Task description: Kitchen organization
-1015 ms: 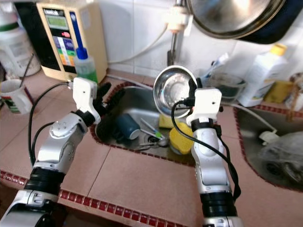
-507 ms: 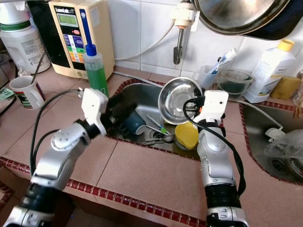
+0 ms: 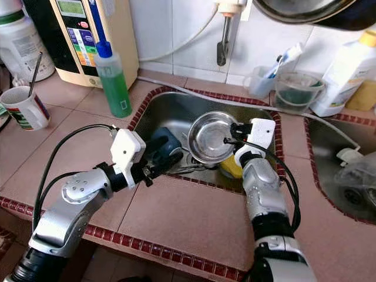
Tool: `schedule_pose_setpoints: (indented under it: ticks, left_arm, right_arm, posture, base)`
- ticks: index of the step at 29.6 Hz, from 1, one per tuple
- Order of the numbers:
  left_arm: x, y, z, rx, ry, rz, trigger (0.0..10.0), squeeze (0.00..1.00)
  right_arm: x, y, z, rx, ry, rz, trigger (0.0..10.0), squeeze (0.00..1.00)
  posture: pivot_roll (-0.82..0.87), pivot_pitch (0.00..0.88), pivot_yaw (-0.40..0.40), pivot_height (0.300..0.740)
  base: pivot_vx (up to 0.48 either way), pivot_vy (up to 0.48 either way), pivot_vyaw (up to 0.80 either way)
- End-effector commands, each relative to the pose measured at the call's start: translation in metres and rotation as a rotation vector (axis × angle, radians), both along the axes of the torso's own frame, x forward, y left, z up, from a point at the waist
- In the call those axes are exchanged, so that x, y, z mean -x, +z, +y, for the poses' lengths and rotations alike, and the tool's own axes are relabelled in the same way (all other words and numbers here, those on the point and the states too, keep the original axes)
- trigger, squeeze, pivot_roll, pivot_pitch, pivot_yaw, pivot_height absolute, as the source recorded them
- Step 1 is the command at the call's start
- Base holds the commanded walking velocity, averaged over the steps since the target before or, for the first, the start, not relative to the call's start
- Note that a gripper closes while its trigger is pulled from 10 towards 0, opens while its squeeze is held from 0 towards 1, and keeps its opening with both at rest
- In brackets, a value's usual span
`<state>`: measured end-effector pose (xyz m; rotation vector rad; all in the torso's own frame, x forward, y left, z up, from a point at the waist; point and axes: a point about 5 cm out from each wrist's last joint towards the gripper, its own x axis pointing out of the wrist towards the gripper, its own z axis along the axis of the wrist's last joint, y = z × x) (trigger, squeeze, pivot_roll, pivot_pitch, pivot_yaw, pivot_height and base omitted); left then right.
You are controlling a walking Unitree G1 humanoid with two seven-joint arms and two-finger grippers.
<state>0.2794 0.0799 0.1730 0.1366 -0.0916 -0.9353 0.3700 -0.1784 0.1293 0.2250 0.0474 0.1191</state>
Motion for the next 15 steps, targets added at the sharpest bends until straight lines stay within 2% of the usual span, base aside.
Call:
schedule_pose_setpoints:
  ticks: [1,5,15]
  left_arm:
    - [0.0047,0.0019,-0.0027,-0.01,-0.028,-0.003,10.0,0.0]
    - [0.0085,0.0041,-0.0038,-0.013,-0.04,-0.001,10.0,0.0]
    - [0.0133,0.0047,-0.0037,-0.016,-0.042,0.007,10.0,0.0]
  right_arm:
    - [-0.0035,0.0036,-0.0047,-0.025,-0.007,-0.001,10.0,0.0]
    - [-0.0097,0.0038,-0.0037,-0.035,0.003,0.029,10.0,0.0]
    - [-0.0133,0.0009,-0.0017,-0.04,0.015,0.058,10.0,0.0]
  posture:
    - [0.13,0.172,0.01,0.74]
    - [0.14,0.177,0.005,0.74]
    - [0.14,0.177,-0.004,0.74]
  base:
    - [0.0,0.0,0.0]
    - [0.0,0.0,0.0]
    - [0.0,0.0,0.0]
